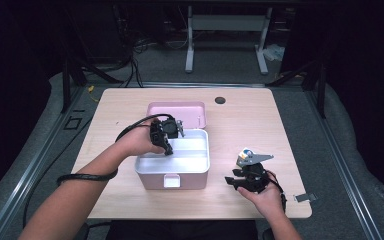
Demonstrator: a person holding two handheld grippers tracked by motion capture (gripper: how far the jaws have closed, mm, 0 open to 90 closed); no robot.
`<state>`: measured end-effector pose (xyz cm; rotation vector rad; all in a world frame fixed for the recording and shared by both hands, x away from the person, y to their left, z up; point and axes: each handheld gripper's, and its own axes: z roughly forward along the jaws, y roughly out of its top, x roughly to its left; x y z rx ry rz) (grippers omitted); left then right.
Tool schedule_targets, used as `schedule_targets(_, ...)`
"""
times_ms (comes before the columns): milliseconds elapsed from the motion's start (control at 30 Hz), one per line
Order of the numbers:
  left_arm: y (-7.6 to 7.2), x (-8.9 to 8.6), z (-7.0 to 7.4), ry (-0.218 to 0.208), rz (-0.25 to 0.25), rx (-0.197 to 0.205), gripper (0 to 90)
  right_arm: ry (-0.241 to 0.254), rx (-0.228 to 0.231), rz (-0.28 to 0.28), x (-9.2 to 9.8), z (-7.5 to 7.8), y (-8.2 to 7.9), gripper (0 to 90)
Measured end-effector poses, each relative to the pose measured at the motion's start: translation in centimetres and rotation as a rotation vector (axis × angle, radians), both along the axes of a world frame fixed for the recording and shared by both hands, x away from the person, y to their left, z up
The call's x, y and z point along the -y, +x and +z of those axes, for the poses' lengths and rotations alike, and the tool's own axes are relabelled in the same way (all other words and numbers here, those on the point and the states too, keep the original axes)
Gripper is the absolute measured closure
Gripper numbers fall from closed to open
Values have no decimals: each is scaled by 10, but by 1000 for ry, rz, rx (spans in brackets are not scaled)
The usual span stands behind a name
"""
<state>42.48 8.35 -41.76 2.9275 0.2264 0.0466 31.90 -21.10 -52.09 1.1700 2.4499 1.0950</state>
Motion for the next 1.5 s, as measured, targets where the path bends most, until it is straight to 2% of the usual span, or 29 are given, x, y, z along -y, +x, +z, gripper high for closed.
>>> schedule_targets(333, 4, 0, -2, -3, -11, -25, 851, 8, -3, -1, -1, -1, 0, 540)
schedule_targets(467, 5, 2, -3, 17, -20, -28, 854, 11, -6, 0, 0, -1, 0, 540)
schedule_targets(600, 5, 4, -3, 26, -48, -27, 866, 12, -11, 0, 0, -2, 0, 540)
schedule_targets(667, 5, 6, -3, 42, -85, -22, 871, 13, -11, -1, 0, -2, 0, 540)
schedule_targets(700, 5, 6, -3, 42, -85, -22, 875, 13, -11, -1, 0, -2, 0, 540)
schedule_targets(733, 5, 5, -3, 38, -116, -15, 879, 14, -11, -1, 0, -1, 0, 540)
schedule_targets(867, 5, 6, -3, 46, -152, -12, 888, 18, -13, -3, 0, -2, 1, 540)
schedule_targets(1500, 3, 9, -2, 71, -145, -13, 892, 24, -23, -3, 1, -2, 1, 538)
